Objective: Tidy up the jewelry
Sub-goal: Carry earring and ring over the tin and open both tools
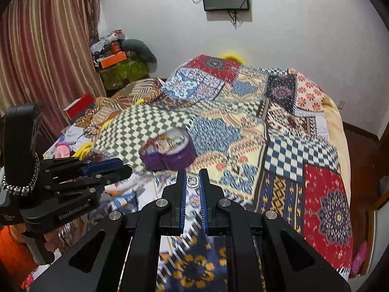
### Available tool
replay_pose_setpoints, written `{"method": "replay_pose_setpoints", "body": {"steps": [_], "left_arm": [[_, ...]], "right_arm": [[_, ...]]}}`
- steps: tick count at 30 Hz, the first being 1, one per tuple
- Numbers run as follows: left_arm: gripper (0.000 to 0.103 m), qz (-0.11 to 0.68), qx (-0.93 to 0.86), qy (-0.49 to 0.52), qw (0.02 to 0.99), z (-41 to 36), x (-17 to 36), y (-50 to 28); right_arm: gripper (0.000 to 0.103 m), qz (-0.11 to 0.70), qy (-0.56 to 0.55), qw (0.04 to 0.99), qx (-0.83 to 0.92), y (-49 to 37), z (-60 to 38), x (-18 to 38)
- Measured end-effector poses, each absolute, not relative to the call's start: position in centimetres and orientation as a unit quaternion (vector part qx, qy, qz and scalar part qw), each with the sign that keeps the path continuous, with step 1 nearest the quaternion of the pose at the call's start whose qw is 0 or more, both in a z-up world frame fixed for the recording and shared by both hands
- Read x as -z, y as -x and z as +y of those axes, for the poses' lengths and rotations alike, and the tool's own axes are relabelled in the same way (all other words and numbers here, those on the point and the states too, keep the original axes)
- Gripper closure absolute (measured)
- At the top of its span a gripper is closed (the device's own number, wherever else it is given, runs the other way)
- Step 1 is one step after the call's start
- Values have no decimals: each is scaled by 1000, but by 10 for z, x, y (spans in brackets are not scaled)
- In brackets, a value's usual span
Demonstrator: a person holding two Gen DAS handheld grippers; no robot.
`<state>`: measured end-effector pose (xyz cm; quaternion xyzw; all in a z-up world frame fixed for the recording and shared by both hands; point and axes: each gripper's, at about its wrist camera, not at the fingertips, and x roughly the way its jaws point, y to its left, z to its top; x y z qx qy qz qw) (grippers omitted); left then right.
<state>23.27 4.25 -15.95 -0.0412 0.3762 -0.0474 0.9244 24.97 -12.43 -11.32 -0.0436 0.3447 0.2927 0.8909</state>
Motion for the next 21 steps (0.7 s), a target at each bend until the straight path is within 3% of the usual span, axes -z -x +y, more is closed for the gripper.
{"method": "replay_pose_setpoints", "body": {"steps": [12, 21], "left_arm": [[86, 339, 29, 51, 939, 71, 136, -242], [86, 341, 34, 56, 938, 77, 145, -261]], "right_arm": [[94, 313, 58, 895, -313, -266, -85, 93], [94, 337, 56, 885, -318, -285, -65, 113]]}}
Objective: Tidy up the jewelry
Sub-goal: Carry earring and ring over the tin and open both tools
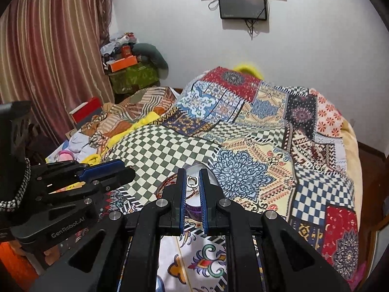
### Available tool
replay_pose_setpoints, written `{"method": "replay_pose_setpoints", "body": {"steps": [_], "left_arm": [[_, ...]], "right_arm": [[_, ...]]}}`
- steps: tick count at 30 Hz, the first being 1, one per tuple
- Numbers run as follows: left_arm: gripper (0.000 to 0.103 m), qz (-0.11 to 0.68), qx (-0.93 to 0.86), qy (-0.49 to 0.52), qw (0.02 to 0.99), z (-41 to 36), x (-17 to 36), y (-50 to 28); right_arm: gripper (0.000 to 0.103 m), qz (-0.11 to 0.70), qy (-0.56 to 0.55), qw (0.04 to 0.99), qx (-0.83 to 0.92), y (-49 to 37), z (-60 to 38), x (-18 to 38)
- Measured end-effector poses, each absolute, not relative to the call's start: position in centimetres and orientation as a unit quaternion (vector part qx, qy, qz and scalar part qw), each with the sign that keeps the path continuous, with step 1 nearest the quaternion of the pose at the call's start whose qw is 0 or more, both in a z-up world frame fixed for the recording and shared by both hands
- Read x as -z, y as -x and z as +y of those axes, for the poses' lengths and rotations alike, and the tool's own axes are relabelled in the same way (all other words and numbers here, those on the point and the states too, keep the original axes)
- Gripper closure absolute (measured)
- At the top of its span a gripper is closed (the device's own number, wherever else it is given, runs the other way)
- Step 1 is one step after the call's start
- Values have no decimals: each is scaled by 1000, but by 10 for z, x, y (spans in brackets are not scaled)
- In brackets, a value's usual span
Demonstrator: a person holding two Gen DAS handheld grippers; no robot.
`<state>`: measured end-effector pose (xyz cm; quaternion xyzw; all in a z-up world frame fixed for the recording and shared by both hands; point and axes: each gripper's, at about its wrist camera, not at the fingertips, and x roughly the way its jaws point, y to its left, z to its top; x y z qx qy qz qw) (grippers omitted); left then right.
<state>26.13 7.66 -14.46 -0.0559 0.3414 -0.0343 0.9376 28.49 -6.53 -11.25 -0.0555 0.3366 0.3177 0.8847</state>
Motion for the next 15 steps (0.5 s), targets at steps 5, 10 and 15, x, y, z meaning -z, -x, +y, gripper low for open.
{"method": "replay_pose_setpoints", "body": {"steps": [5, 10, 15], "left_arm": [[86, 355, 47, 63, 932, 76, 158, -277], [86, 370, 57, 66, 925, 71, 173, -292], [86, 384, 60, 78, 918, 70, 185, -298]], "right_arm": [[94, 368, 36, 870, -325, -303, -64, 127], [94, 387, 37, 862, -325, -313, -60, 140], [94, 399, 45, 856, -325, -316, -58, 151]]}}
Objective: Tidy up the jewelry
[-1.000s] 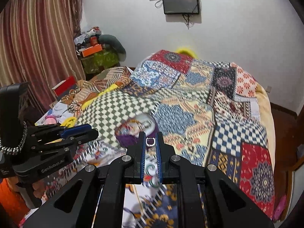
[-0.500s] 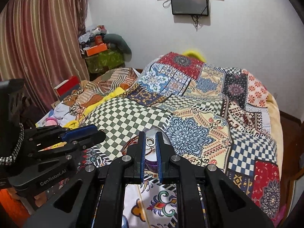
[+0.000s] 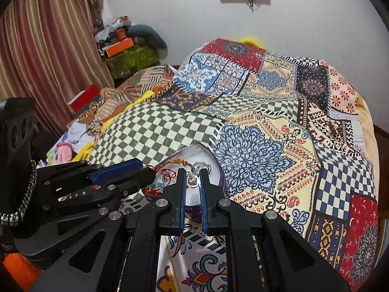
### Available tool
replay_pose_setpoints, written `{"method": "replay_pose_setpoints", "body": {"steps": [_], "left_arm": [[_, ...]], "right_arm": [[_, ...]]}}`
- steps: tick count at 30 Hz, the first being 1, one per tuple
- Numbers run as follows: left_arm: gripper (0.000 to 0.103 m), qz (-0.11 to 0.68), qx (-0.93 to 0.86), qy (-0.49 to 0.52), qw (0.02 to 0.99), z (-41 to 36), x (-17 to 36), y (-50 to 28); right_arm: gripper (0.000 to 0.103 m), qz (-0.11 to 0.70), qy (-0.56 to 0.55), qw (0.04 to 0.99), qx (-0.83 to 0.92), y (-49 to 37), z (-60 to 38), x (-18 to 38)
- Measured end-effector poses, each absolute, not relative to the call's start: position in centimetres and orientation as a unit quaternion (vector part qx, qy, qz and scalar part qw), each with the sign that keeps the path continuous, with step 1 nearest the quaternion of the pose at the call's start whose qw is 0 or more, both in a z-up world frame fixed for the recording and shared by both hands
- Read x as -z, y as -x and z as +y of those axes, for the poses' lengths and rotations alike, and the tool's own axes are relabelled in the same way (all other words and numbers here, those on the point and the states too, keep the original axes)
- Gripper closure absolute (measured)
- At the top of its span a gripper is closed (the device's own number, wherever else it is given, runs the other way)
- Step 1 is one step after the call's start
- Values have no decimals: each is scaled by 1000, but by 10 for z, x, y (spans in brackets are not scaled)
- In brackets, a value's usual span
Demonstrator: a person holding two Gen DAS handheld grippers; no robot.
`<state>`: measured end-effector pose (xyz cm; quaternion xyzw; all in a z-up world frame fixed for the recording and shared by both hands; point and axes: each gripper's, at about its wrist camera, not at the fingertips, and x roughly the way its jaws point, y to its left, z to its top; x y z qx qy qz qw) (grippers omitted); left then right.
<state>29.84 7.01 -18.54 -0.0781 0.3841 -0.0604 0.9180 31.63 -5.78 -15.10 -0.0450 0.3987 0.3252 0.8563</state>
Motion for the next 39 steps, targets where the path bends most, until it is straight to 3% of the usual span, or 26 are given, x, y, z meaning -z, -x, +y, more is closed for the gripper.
{"method": "replay_pose_setpoints", "body": {"steps": [9, 22, 29, 39], "left_arm": [[86, 384, 57, 86, 918, 72, 190, -299], [86, 369, 49, 64, 926, 68, 172, -282], [86, 314, 40, 64, 946, 70, 118, -249], [86, 149, 30, 43, 988, 50, 4, -141]], "right_arm": [[94, 408, 43, 854, -321, -321, -59, 155], [84, 392, 46, 867, -304, -312, -69, 137], [84, 317, 43, 900, -297, -275, -87, 80], [84, 156, 16, 944, -290, -177, -123, -18]]}}
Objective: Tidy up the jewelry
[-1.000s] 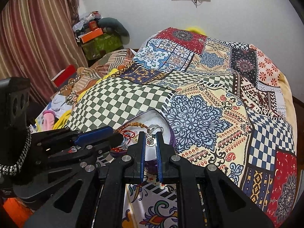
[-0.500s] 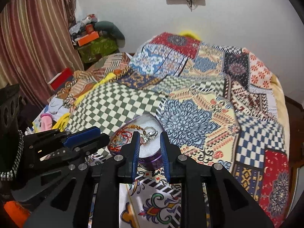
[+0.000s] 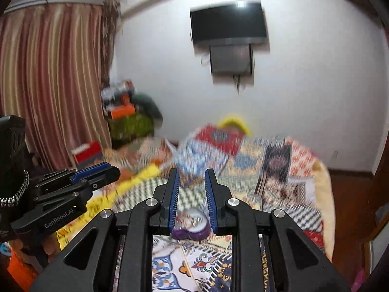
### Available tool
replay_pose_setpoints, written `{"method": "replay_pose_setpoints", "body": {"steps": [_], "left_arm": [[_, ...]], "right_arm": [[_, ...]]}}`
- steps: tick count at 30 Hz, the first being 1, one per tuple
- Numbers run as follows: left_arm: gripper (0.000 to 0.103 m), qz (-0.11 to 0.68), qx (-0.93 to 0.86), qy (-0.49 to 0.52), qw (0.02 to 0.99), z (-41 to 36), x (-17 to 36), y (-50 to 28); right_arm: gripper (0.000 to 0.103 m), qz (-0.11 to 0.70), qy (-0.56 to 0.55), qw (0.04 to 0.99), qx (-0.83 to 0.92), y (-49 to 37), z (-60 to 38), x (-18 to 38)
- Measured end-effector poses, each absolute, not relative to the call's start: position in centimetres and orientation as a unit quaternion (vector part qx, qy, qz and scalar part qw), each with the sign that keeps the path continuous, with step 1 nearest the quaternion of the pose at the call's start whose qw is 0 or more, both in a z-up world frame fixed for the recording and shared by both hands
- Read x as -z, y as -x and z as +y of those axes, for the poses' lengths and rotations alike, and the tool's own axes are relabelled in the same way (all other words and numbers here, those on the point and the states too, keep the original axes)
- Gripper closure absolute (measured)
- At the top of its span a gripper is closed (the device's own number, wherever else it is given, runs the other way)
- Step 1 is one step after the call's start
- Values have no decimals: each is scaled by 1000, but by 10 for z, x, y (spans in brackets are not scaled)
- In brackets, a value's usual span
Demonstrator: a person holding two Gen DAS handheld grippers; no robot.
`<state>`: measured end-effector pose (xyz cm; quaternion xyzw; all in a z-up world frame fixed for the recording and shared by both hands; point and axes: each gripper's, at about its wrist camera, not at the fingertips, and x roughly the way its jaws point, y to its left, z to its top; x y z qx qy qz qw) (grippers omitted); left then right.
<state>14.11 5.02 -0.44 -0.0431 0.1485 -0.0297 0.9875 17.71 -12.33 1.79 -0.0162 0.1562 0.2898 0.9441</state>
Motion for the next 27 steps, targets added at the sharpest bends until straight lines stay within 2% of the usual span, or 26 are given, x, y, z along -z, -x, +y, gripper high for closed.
{"method": "replay_pose_setpoints", "body": {"steps": [3, 6, 7, 8, 10, 13, 14, 16, 19, 27], "left_arm": [[80, 104, 28, 33, 994, 42, -16, -103], [65, 62, 21, 15, 998, 31, -29, -70], [56, 48, 18, 10, 999, 28, -32, -59], [49, 39, 14, 7, 999, 26, -34, -51], [43, 24, 3, 5, 1000, 22, -36, -38], [26, 19, -7, 3, 1000, 21, -35, -27], [18, 18, -11, 5, 1000, 22, -35, -23], [11, 16, -17, 7, 1000, 22, -34, -19], [9, 19, -24, 8, 999, 22, -32, -18], [9, 29, -23, 11, 999, 19, -28, -16]], "right_arm": [[84, 110, 8, 952, -284, -144, -133, -37], [83, 75, 5, 957, -279, -114, -139, -50], [80, 67, 5, 958, -278, -108, -139, -52], [75, 60, 4, 960, -275, -101, -140, -53], [44, 48, -3, 964, -262, -93, -143, -53], [24, 28, -13, 971, -237, -87, -146, -52], [21, 26, -14, 972, -232, -86, -146, -52], [12, 21, -14, 976, -217, -84, -145, -51], [3, 19, -12, 978, -205, -80, -146, -50], [3, 32, -5, 978, -207, -75, -149, -47]]}}
